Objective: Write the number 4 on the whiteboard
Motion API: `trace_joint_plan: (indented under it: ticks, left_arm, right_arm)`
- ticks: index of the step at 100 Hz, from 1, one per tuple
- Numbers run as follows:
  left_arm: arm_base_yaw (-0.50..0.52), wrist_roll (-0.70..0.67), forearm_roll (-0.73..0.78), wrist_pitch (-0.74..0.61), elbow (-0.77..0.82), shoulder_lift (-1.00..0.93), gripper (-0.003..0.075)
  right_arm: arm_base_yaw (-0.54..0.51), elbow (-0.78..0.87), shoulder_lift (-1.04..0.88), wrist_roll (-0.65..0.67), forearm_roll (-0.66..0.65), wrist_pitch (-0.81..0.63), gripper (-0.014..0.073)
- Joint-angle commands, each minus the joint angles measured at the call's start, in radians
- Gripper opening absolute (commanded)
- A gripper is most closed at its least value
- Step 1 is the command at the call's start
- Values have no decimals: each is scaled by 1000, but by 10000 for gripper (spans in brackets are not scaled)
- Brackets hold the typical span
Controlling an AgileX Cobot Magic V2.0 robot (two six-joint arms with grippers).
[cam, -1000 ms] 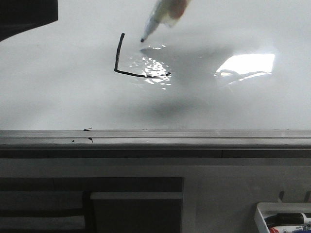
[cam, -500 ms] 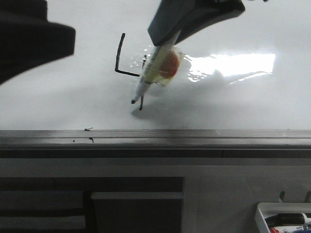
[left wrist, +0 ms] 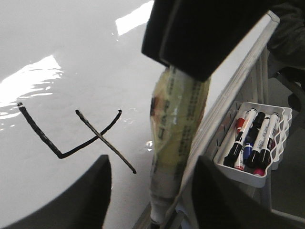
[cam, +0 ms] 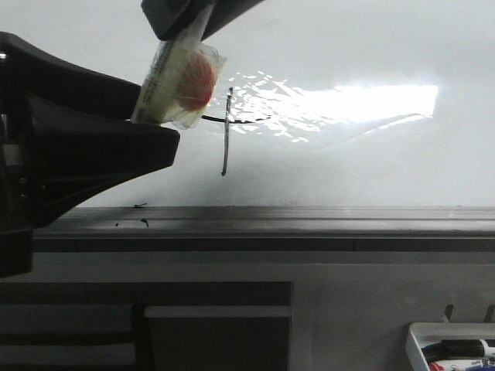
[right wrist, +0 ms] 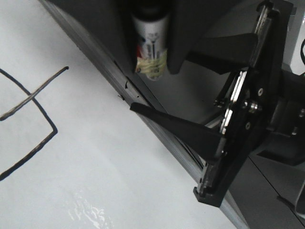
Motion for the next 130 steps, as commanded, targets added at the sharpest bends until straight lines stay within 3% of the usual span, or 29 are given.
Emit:
trace_joint_plan:
  ticks: [1,10,37,46,59,66,83,92,110,130]
  left_arm:
    - [-6,-10,-7,-95,-25,-10,179]
    - [-6,-10,29,-94,-25,-10,-25]
    - [-6,-10,67,-92,-25,-10,-20]
    - [-6,-10,67,-92,-25,-10,-20]
    - [-6,-60,39,-92,-25,-10,-20]
    - [-6,-118,-17,-87,-25,-10,-20]
    - [-6,-281,-328,-30,-25,-20,-20]
    - [-6,-299,-468,77,-43,-41,-21]
    - [-2,-299,-559,489,-171,-42,-20]
    - [-2,-299,-679,558,-233,-10,-20]
  right_arm:
    - [1,-36,-30,-12,-4,-45,-61]
    - [1,-36,-30,-12,-4,-41,-61]
    - [1,-36,-30,-12,-4,-56,-48]
    - [1,-36,-30,-12,-4,-83,92]
    - [-3,-36,-30,-12,-4,-146,485]
    - [-19,-36,-37,-12,-19,-197,572]
    - [-96,-36,-92,-12,-26,-265,554]
    - [-145,-36,-132,-12,-26,-255,533]
    - [-197,-36,-193,-12,-26,-235,524]
    - [-197,-36,-213,-12,-29,-228,524]
